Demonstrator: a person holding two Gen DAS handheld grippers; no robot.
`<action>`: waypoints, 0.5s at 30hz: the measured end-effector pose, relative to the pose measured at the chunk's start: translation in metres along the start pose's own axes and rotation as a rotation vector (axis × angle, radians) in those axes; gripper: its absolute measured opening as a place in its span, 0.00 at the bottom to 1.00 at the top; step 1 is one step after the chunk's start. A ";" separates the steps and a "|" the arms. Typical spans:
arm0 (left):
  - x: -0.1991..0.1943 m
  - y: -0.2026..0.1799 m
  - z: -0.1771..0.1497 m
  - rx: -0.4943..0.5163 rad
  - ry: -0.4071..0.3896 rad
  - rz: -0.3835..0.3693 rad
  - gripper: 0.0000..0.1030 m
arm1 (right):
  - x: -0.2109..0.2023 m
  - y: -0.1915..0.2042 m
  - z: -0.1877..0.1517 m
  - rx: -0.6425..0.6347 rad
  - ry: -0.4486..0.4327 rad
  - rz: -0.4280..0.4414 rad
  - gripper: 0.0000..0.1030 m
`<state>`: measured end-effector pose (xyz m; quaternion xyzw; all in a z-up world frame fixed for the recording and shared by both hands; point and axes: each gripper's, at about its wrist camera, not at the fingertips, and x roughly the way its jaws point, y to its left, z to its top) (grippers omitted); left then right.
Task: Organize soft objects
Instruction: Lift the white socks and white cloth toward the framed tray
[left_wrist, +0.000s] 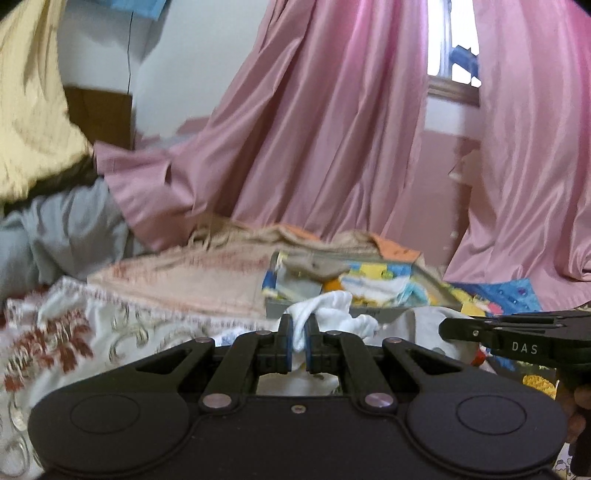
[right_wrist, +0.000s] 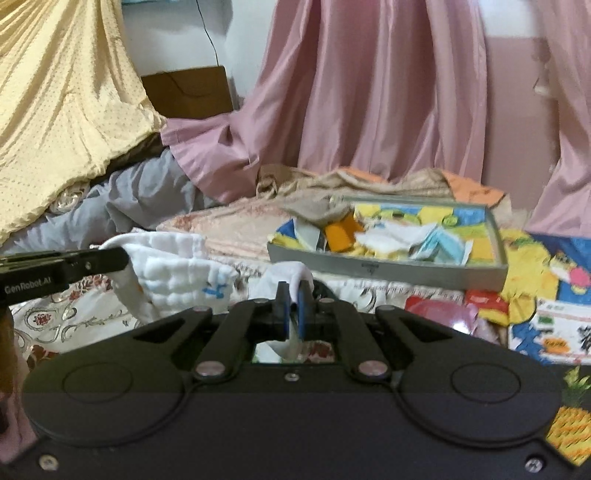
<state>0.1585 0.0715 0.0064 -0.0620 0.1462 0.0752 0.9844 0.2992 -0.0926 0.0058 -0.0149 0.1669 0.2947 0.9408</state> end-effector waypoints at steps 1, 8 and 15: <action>-0.005 -0.002 0.003 0.003 -0.018 -0.007 0.05 | -0.005 -0.001 0.003 -0.005 -0.012 0.000 0.00; -0.018 -0.016 0.034 0.039 -0.079 -0.020 0.05 | -0.025 -0.007 0.031 -0.069 -0.072 0.027 0.00; 0.000 -0.041 0.082 0.082 -0.124 -0.039 0.05 | -0.017 -0.035 0.075 -0.074 -0.133 0.084 0.00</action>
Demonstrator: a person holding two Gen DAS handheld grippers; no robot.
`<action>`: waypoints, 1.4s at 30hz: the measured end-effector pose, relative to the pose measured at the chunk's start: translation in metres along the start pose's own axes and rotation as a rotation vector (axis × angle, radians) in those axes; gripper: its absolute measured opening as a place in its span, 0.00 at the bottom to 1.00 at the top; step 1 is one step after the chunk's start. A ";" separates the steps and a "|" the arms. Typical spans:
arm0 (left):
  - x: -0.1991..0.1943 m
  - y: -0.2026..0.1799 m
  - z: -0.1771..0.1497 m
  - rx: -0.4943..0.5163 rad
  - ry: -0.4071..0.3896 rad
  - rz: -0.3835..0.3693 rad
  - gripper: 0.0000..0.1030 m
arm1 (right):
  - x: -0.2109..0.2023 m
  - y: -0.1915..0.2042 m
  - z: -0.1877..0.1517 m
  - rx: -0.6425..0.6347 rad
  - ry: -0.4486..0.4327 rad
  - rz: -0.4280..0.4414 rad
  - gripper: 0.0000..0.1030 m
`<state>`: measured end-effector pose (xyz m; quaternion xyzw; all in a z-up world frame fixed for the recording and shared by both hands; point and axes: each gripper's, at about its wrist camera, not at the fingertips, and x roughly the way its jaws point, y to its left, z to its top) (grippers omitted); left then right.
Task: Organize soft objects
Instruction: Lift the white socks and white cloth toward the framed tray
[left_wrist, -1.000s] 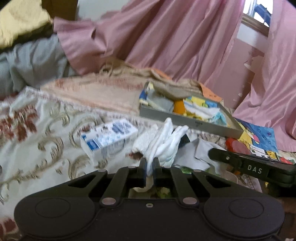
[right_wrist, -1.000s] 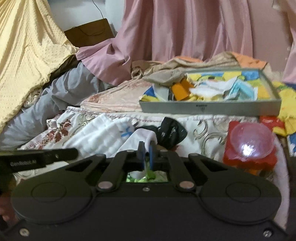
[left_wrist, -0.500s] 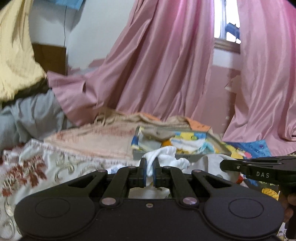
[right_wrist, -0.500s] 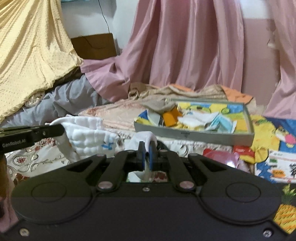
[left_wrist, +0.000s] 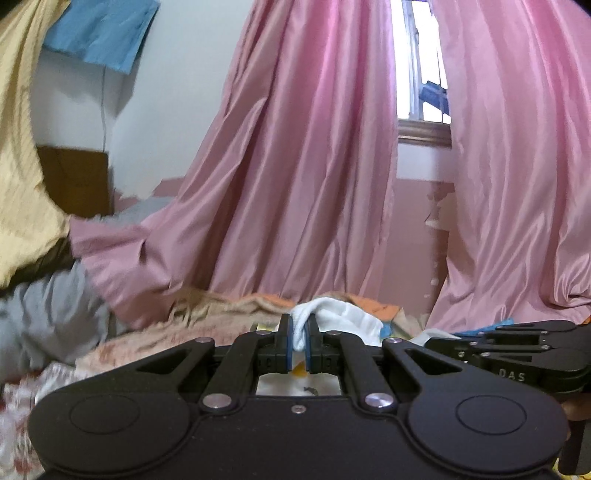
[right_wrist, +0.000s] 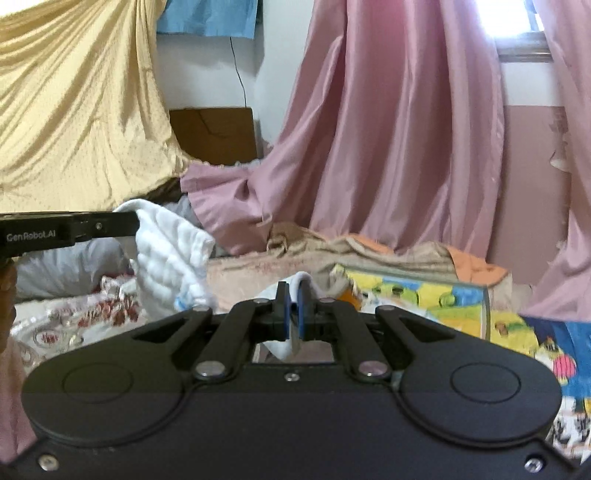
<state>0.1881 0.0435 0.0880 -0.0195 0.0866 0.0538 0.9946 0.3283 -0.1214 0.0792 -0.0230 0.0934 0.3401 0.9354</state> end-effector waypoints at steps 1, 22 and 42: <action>0.007 -0.004 0.007 0.007 -0.006 -0.004 0.05 | 0.004 -0.008 0.006 0.020 -0.011 0.009 0.00; 0.243 -0.118 0.046 -0.041 0.162 0.097 0.05 | 0.073 -0.215 -0.008 0.412 -0.052 0.001 0.00; 0.340 -0.148 -0.015 -0.033 0.385 0.270 0.06 | 0.084 -0.263 -0.104 0.686 0.066 0.008 0.00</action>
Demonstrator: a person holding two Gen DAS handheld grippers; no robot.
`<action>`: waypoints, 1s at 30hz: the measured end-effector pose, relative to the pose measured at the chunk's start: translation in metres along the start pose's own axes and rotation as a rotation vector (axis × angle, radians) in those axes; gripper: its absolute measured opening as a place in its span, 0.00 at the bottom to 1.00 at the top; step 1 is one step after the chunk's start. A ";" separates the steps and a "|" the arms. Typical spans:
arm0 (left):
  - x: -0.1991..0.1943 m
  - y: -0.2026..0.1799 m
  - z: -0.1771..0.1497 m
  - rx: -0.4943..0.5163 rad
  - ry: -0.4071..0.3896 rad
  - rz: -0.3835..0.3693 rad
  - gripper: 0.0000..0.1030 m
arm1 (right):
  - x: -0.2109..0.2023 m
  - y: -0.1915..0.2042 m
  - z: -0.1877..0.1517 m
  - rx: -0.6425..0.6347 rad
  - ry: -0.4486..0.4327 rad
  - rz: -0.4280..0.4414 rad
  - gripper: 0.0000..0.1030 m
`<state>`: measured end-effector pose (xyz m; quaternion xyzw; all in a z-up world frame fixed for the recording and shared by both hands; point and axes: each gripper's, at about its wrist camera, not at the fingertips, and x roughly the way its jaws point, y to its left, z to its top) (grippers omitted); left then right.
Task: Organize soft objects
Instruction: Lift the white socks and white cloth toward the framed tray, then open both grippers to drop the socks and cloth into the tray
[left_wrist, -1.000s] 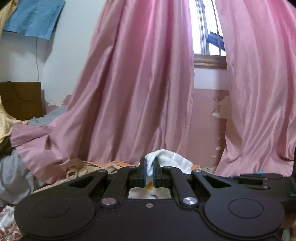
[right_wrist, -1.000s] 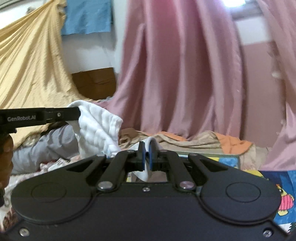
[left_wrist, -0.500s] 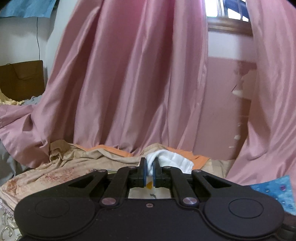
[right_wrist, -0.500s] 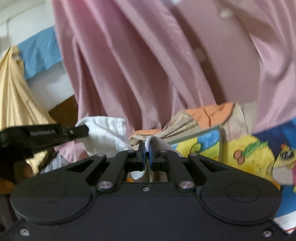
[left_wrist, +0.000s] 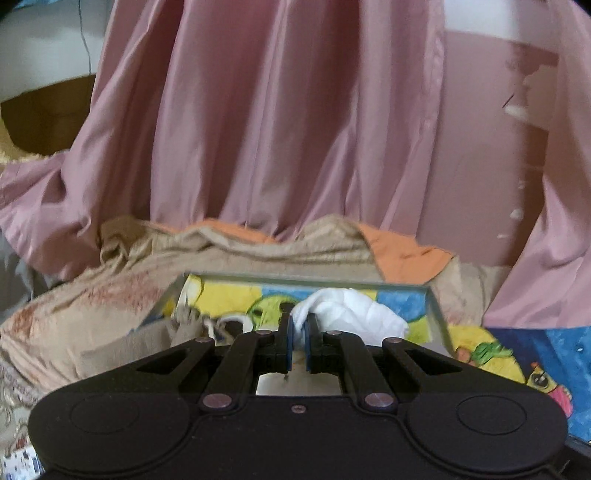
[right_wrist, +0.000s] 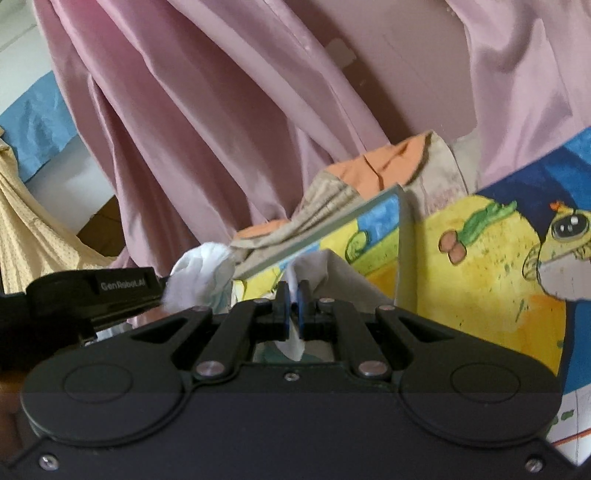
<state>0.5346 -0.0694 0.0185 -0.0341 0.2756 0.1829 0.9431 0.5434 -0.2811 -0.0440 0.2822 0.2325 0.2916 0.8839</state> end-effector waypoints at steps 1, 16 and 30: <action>0.003 0.001 -0.002 -0.003 0.011 0.008 0.06 | 0.002 0.000 -0.001 -0.001 0.005 -0.005 0.00; 0.036 -0.006 -0.021 0.005 0.084 0.046 0.06 | 0.034 -0.010 -0.015 -0.013 0.063 -0.083 0.02; 0.048 -0.007 -0.015 -0.028 0.170 0.017 0.09 | 0.037 -0.006 -0.012 -0.051 0.076 -0.129 0.16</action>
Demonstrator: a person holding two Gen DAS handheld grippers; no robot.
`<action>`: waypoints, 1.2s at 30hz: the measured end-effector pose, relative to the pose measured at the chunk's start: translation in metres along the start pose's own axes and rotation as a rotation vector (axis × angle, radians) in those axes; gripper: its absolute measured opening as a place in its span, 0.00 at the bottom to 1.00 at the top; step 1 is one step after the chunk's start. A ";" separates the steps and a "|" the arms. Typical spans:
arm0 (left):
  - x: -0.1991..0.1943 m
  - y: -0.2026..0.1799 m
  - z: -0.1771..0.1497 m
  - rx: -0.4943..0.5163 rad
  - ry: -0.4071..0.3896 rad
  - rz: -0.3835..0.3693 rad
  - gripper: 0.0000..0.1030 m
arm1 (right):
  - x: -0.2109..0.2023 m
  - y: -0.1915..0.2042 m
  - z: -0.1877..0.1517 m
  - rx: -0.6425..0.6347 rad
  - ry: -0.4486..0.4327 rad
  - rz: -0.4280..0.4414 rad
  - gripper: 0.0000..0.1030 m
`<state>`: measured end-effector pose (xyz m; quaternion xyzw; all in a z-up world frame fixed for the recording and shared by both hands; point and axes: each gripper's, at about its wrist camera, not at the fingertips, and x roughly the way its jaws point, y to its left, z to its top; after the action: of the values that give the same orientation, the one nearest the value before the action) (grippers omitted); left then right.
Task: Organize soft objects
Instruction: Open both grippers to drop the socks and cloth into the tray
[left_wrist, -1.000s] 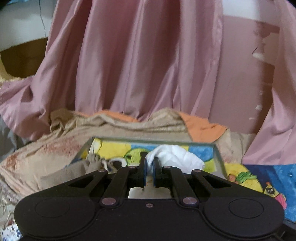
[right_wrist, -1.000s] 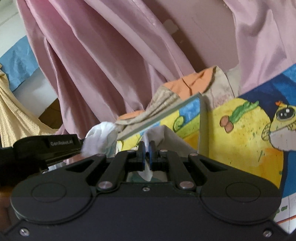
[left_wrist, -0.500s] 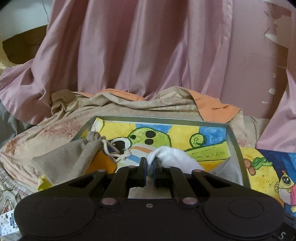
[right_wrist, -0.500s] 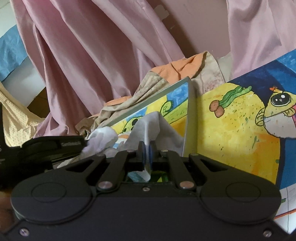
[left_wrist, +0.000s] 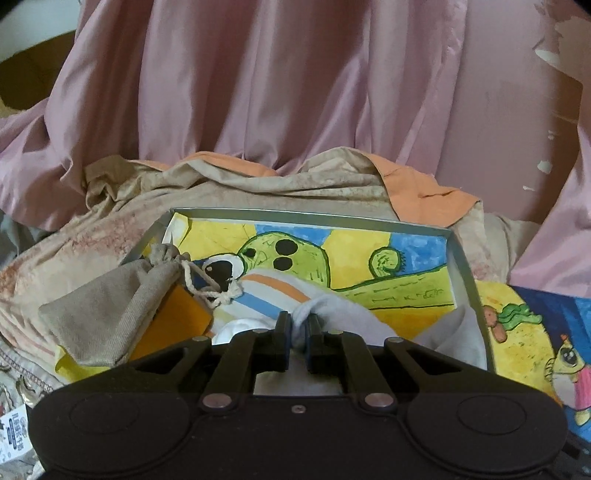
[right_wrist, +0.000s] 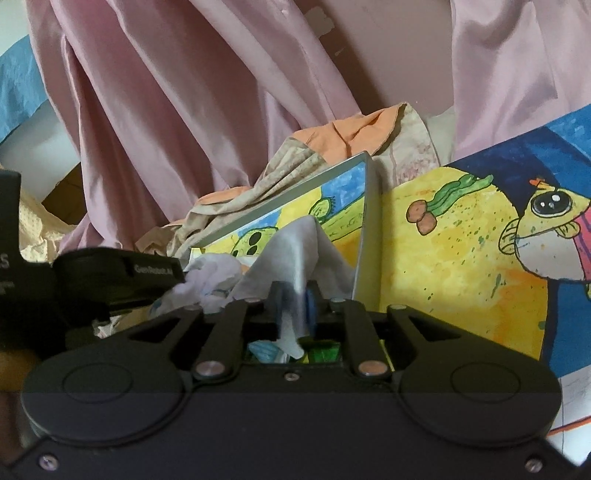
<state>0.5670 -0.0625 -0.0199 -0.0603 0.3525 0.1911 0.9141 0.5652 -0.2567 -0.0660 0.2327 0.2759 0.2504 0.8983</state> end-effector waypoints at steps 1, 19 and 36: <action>-0.001 0.001 0.001 -0.009 0.002 -0.004 0.10 | -0.001 0.000 0.001 -0.004 -0.002 0.003 0.19; -0.037 0.012 0.003 -0.121 0.029 -0.084 0.46 | -0.038 0.004 0.004 -0.002 -0.011 0.037 0.67; -0.113 0.033 0.005 -0.117 -0.078 -0.181 0.73 | -0.111 0.039 0.014 -0.149 -0.134 0.068 0.99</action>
<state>0.4804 -0.0661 0.0600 -0.1376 0.2979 0.1304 0.9356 0.4806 -0.2949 0.0085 0.1905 0.1880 0.2843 0.9206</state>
